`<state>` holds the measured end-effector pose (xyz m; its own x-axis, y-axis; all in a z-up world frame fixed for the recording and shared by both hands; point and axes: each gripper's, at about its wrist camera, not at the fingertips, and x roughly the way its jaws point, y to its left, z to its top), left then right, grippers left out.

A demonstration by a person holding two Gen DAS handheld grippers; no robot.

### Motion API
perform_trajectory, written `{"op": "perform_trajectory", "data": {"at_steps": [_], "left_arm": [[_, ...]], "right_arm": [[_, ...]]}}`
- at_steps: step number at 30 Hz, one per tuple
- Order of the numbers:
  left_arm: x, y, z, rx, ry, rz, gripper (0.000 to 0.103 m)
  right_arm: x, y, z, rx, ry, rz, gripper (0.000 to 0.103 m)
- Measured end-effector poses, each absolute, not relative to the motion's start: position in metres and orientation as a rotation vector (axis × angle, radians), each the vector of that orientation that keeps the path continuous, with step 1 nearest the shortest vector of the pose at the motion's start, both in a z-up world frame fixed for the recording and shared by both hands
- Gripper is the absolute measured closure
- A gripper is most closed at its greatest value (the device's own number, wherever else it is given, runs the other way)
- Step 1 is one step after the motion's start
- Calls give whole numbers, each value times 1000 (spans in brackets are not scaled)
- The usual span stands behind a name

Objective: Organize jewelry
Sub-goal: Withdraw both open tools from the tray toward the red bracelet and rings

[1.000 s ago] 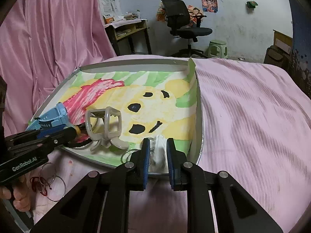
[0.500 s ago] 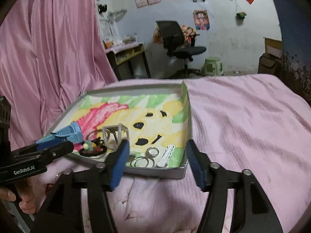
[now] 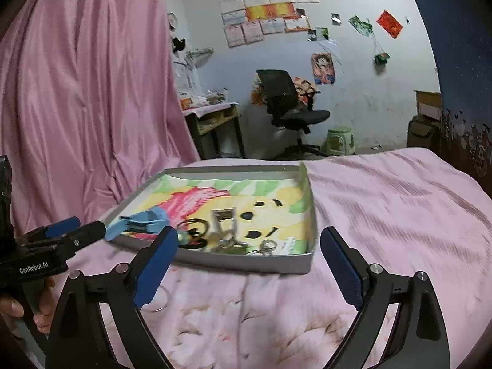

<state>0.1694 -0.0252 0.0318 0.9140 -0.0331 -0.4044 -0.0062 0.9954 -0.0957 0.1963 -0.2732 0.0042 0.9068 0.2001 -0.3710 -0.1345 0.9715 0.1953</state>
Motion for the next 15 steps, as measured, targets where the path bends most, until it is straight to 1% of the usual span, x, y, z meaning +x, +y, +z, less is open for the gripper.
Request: {"op": "perform_trajectory", "data": {"at_steps": [8, 15], "left_arm": [[149, -17, 34, -17, 421, -16, 4], [140, -2, 27, 7, 466, -21, 4]], "right_arm": [[175, -256, 8, 131, 365, 204, 11], [166, -240, 14, 102, 363, 241, 11]]}}
